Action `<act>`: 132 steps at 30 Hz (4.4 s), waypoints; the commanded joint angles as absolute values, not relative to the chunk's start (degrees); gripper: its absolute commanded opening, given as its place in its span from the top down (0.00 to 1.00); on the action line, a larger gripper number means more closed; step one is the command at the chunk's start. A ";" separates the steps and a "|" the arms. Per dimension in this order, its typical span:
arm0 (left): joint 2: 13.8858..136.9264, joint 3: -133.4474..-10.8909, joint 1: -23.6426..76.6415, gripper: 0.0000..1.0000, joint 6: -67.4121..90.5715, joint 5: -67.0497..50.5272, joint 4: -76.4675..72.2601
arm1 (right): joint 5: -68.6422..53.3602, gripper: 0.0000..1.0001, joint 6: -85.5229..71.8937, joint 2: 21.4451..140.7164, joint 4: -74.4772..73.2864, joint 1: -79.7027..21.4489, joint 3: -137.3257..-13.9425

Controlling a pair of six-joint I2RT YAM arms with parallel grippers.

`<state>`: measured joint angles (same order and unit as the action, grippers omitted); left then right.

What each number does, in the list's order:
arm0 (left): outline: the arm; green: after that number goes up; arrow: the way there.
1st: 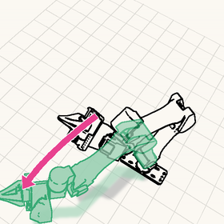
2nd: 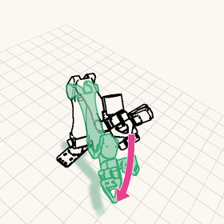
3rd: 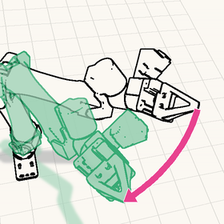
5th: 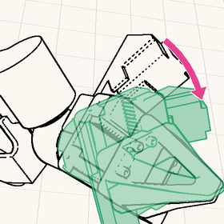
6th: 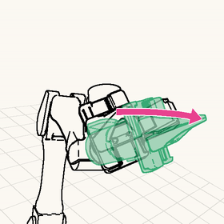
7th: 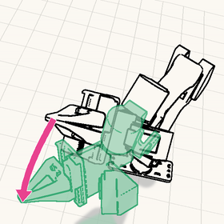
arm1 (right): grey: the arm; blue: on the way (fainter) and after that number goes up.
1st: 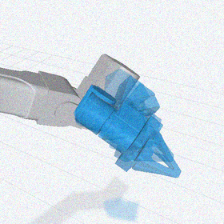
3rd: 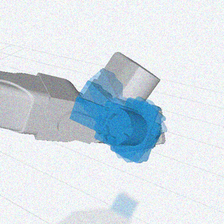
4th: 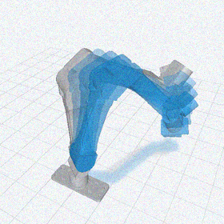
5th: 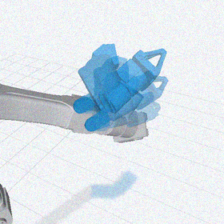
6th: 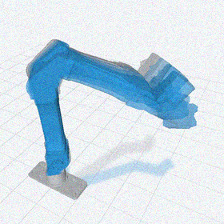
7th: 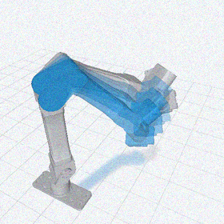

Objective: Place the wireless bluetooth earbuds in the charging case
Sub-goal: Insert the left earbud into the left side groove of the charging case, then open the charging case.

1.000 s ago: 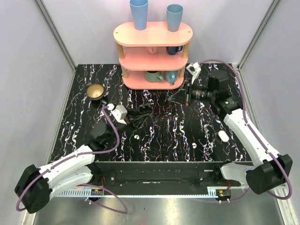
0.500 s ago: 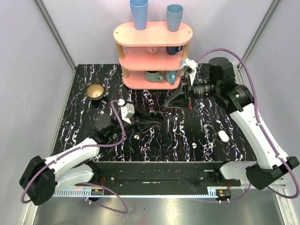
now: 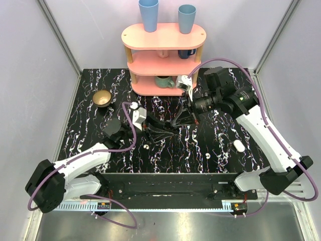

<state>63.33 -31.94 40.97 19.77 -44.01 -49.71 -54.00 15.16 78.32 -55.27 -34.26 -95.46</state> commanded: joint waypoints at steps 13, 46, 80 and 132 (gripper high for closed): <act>67.41 -36.38 40.69 1.00 27.06 -51.06 -61.34 | -50.10 1.00 18.90 81.56 -58.18 -37.79 -98.79; 66.45 -34.89 40.69 1.00 28.92 -43.86 -65.66 | -39.29 0.62 16.26 82.98 -58.28 -43.68 -99.06; 57.40 -30.32 40.69 1.00 17.41 -32.70 -53.88 | -11.23 0.15 -2.55 65.21 -18.97 -43.51 -81.03; 49.75 -28.65 40.69 1.00 12.83 -35.34 -50.36 | -25.13 0.15 -3.69 70.05 -19.95 -40.69 -80.60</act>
<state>51.35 -28.62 40.38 13.72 -33.76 -46.96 -24.82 -3.01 69.32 -22.98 -41.23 -78.74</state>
